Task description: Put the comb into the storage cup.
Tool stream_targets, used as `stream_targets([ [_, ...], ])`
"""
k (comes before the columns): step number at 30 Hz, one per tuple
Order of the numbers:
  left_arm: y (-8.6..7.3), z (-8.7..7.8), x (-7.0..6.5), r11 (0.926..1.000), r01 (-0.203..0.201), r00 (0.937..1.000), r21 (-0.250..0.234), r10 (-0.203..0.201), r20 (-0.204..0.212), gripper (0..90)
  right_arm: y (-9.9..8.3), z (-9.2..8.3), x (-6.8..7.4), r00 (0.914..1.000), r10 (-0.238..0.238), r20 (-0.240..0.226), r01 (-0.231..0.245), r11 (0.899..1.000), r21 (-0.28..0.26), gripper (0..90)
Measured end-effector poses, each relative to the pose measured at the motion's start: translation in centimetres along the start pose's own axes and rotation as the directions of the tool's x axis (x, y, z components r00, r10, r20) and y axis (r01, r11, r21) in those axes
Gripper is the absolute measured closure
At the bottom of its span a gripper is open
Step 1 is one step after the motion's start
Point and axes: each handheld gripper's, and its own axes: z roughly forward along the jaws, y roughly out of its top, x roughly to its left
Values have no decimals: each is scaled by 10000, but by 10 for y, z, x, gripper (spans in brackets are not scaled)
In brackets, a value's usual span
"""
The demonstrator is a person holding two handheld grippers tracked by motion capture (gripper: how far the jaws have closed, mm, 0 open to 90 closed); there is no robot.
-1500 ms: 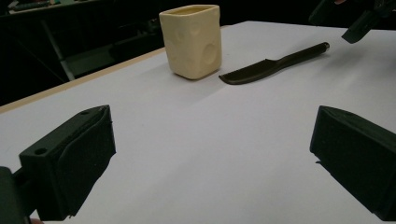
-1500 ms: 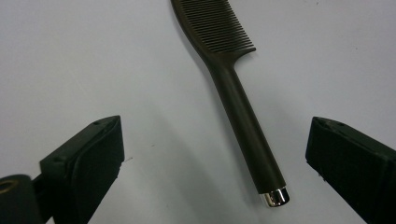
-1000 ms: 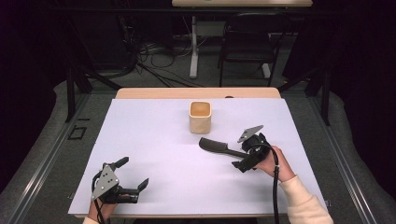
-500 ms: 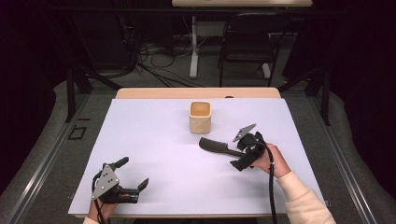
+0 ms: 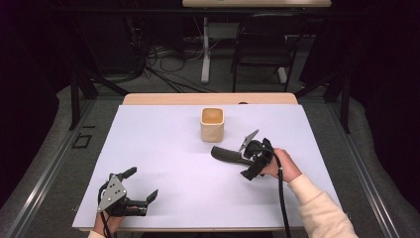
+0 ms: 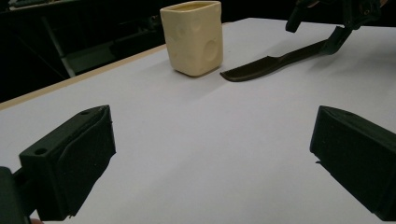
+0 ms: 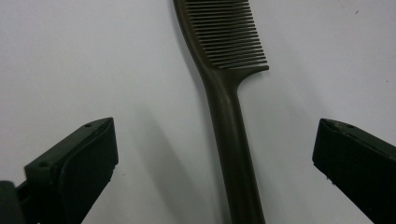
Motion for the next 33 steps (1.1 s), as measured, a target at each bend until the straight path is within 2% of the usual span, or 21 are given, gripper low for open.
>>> stream_targets([
  [4, 0, 0, 0, 10000, -4, 10000, 47, 4, 64, 0, 4, 3, -2, 10000, 12, 19, -12, 9999, 128, 4],
  [9, 0, 0, 0, 10000, 12, 10000, 36, -13, 82, 1, 8, 7, -4, 10000, -60, -47, 61, 9994, 345, 145],
  [11, 0, 0, 0, 10000, -12, 10000, 47, 11, 83, 1, 10, 7, -5, 9998, -205, -77, 208, 9988, 437, 169],
  [15, 0, 1, -1, 10000, -21, 9999, 48, 20, 111, 1, 14, 9, -3, 9990, -434, -125, 441, 9973, 587, 282],
  [20, 0, 1, 0, 10000, -38, 9999, 77, 37, 127, 0, 19, 14, -2, 9957, -919, 61, 908, 9903, 1056, 417],
  [23, 0, 0, 0, 10000, -40, 9999, 51, 39, 145, 0, 22, 15, -2, 9947, -1026, 112, 1004, 9870, 1254, 497],
  [27, 0, 0, 0, 9999, -69, 9999, 83, 68, 134, 1, 27, 17, 0, 9914, -1308, 71, 1278, 9775, 1677, 561],
  [32, 0, 0, -1, 10000, -39, 9999, 68, 38, 165, 0, 32, 19, 2, 9856, -1691, 49, 1645, 9647, 2056, 598],
  [33, 0, 1, -1, 10000, -37, 9998, 74, 35, 170, 0, 32, 20, 2, 9863, -1648, 66, 1597, 9644, 2108, 609],
])
